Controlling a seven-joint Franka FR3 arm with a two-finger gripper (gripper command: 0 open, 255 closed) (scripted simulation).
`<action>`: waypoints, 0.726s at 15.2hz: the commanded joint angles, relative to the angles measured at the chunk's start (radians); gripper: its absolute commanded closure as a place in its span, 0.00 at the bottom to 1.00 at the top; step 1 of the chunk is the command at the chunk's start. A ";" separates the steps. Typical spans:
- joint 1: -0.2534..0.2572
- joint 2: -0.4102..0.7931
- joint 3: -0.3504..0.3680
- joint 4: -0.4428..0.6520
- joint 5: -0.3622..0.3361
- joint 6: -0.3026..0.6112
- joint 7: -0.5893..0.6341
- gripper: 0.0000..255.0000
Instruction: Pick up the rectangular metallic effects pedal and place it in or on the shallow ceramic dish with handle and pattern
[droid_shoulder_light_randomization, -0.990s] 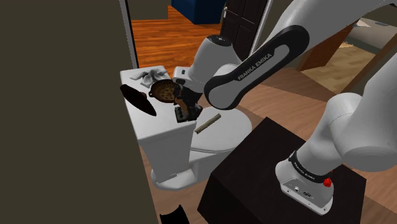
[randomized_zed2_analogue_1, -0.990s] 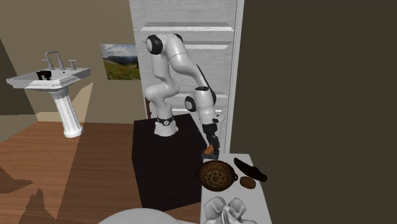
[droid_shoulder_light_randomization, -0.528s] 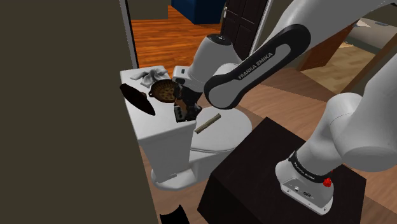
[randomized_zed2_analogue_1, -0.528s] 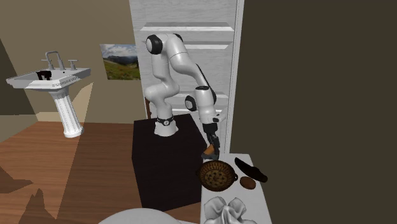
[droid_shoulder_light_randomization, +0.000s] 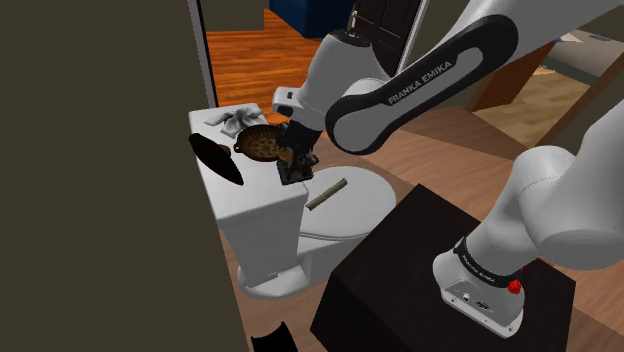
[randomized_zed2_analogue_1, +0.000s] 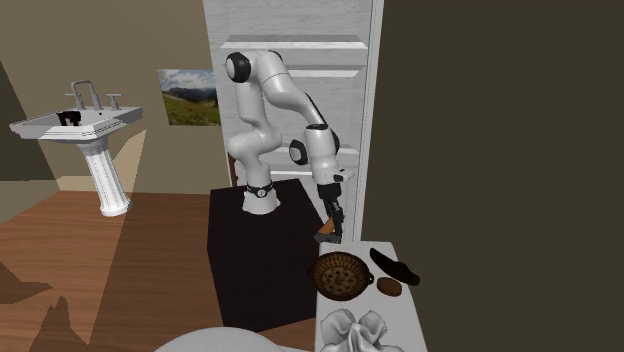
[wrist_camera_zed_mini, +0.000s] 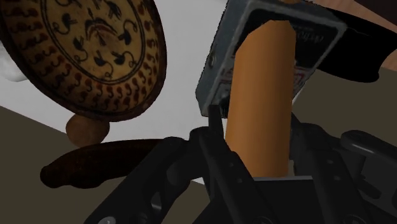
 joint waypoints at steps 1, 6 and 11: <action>0.000 -0.021 0.001 0.007 -0.004 -0.028 0.005 1.00; -0.001 -0.072 0.002 0.030 -0.009 -0.103 0.009 1.00; -0.003 -0.117 0.002 0.059 -0.012 -0.177 0.013 1.00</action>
